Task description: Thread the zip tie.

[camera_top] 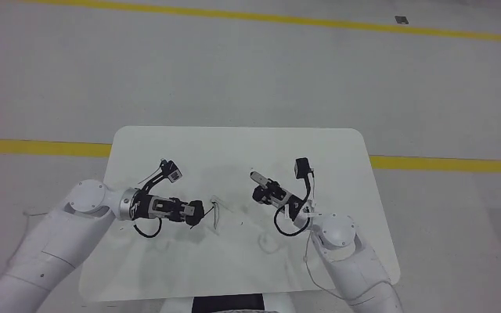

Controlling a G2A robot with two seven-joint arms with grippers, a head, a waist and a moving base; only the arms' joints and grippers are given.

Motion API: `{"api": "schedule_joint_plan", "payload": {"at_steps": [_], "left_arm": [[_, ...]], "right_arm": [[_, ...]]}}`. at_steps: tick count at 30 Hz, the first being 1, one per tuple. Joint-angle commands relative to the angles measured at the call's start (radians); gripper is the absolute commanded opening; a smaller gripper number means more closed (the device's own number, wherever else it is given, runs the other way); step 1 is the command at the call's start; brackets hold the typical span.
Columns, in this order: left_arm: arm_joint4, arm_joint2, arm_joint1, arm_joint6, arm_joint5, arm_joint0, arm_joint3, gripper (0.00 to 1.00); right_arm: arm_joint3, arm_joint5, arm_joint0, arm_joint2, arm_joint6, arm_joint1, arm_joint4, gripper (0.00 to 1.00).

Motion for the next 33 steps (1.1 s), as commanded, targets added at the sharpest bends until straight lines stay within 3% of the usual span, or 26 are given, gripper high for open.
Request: {"api": "schedule_joint_plan", "payload": {"at_steps": [1, 8, 12, 21, 26, 29, 33], "left_arm": [[0.000, 0.000, 0.000, 0.000, 0.000, 0.000, 0.000, 0.00], [0.000, 0.000, 0.000, 0.000, 0.000, 0.000, 0.000, 0.00], [0.000, 0.000, 0.000, 0.000, 0.000, 0.000, 0.000, 0.00], [0.000, 0.000, 0.000, 0.000, 0.000, 0.000, 0.000, 0.00], [0.003, 0.012, -0.003, 0.037, 0.020, -0.012, 0.004, 0.00], [-0.038, 0.014, -0.004, 0.000, 0.024, -0.027, 0.029, 0.00], [-0.063, 0.034, 0.000, 0.000, 0.014, -0.041, 0.047, 0.00]], "right_arm": [[0.028, 0.005, 0.027, -0.020, 0.059, -0.003, 0.075, 1.00], [0.154, 0.056, 0.121, -0.105, 0.189, -0.021, 0.232, 1.00], [0.215, 0.031, 0.155, -0.137, 0.268, -0.030, 0.306, 1.00], [0.215, 0.031, 0.155, -0.137, 0.268, -0.030, 0.306, 1.00], [0.250, 0.040, 0.159, -0.149, 0.297, -0.037, 0.408, 1.00], [0.274, 0.052, 0.170, -0.157, 0.348, -0.040, 0.471, 1.00], [0.303, 0.081, 0.199, -0.180, 0.404, -0.045, 0.512, 1.00]]}}
